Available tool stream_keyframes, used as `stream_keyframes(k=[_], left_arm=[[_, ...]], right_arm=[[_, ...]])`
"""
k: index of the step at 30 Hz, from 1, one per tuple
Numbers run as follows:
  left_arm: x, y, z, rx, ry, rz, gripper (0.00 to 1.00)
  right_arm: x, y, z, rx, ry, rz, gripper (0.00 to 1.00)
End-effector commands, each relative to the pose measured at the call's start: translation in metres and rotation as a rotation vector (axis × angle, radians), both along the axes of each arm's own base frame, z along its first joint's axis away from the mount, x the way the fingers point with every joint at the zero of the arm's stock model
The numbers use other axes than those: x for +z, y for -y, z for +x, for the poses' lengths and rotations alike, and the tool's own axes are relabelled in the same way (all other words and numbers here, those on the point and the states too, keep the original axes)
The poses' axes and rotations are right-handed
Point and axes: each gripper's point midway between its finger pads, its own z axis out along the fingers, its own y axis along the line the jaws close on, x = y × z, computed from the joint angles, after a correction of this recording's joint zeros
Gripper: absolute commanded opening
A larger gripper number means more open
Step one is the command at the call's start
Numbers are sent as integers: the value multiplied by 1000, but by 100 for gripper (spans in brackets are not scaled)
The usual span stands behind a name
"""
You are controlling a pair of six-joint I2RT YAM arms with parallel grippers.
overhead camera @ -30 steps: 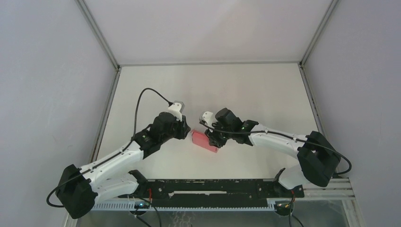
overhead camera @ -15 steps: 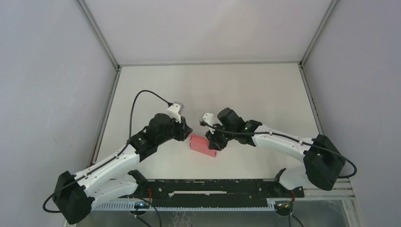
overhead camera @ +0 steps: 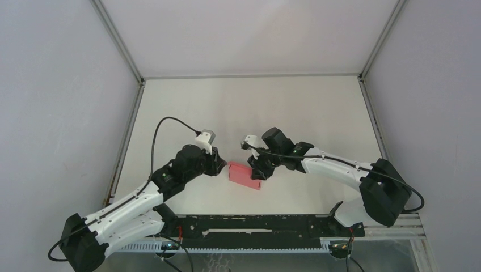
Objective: Fold the paper box
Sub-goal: Close the paper box at the center of the board.
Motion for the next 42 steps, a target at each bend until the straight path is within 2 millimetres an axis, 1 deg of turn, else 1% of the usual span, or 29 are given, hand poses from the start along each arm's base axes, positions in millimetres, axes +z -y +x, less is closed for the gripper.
stream_keyframes(k=[1,7,14,17,23,31,32,37,42], left_arm=[[-3,1,-2,13,-1,-16,35],[-11,4,-1,1,-7,19,34],[-13,8,2,-15,-2,36,27],[-9,11,3,-28,6,35,27],[-3,16,2,-54,24,29,32],[-5,22,2,-83,28,52,28],[-4,22,2,-84,32,52,28],[4,23,4,-83,50,52,39],[8,21,4,-72,60,51,40]], right_arm=[[9,-8,2,20,4,44,17],[9,-9,1,25,-4,49,17],[8,-9,0,30,-11,49,17],[7,-10,0,32,-15,50,17],[6,-9,-1,34,-23,48,16],[7,-10,-2,42,-29,56,16],[6,-10,-2,41,-29,54,16],[5,-10,-2,40,-31,52,16],[5,-9,0,31,-27,46,15]])
